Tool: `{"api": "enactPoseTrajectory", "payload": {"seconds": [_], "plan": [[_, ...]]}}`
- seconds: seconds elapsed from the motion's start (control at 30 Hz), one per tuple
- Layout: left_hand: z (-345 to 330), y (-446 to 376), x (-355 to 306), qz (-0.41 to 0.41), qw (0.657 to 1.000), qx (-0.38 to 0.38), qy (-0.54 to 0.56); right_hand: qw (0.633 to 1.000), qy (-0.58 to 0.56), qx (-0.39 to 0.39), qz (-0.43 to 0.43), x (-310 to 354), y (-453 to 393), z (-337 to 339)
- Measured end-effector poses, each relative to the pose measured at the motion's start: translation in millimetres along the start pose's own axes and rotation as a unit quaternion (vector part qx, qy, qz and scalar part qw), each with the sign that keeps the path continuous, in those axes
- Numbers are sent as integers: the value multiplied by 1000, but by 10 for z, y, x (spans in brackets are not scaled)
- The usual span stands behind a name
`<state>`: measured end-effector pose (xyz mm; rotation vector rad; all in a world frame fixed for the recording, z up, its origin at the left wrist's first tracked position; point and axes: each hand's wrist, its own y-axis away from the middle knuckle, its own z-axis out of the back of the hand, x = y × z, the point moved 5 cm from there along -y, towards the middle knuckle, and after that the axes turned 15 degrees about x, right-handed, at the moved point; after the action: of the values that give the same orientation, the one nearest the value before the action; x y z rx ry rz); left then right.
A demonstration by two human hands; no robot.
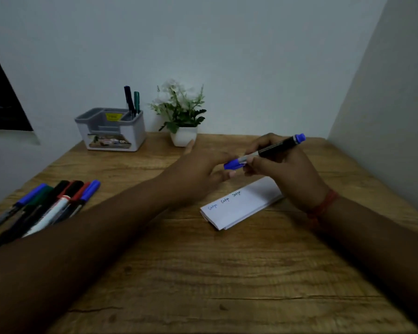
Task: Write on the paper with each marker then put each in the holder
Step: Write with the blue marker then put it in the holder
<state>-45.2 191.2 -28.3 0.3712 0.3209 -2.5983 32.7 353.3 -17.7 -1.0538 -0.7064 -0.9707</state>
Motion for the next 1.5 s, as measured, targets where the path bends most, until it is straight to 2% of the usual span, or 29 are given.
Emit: {"api": "enactPoseTrajectory", "payload": {"seconds": [0.1, 0.33, 0.5, 0.57, 0.63, 0.7, 0.77, 0.83, 0.93, 1.0, 1.13, 1.3, 1.5], "plan": [[-29, 39, 28, -20, 999, -37, 30, 1000, -12, -1, -2, -50, -4, -21], [93, 26, -31, -32, 999, -15, 36, 996, -76, -35, 25, -28, 3, -51], [194, 26, -158, -71, 996, -35, 45, 992, -100, -52, 60, 26, -8, -131], [204, 54, -48, -51, 998, -23, 15, 984, -140, -86, 73, 112, -13, -31], [198, 144, 228, 14, 999, 27, -10, 953, -223, -172, 111, 208, 64, 303], [242, 220, 408, 50, 999, 14, 6, 943, -227, -207, 128, 262, 130, 557], [280, 162, 356, 41, 998, -45, -14, 968, -166, -159, 95, 206, 106, 471], [202, 48, 225, 42, 995, -59, -69, 991, -75, -100, 53, 109, 66, 223], [-37, -37, 263, 87, 984, 15, -152, 998, -7, -62, 24, 37, 37, 36], [-136, -27, 362, 113, 980, 58, -155, 998, -5, -61, 11, 0, 51, 36], [-183, -22, 423, 144, 974, 94, -150, 997, -16, -72, -11, -57, 69, 65], [-181, 79, 495, 190, 968, 113, -120, 997, -22, -73, -28, -91, 70, 66], [-193, 194, 445, 188, 969, 129, -97, 996, -12, -36, -84, -239, 109, -10]]}}
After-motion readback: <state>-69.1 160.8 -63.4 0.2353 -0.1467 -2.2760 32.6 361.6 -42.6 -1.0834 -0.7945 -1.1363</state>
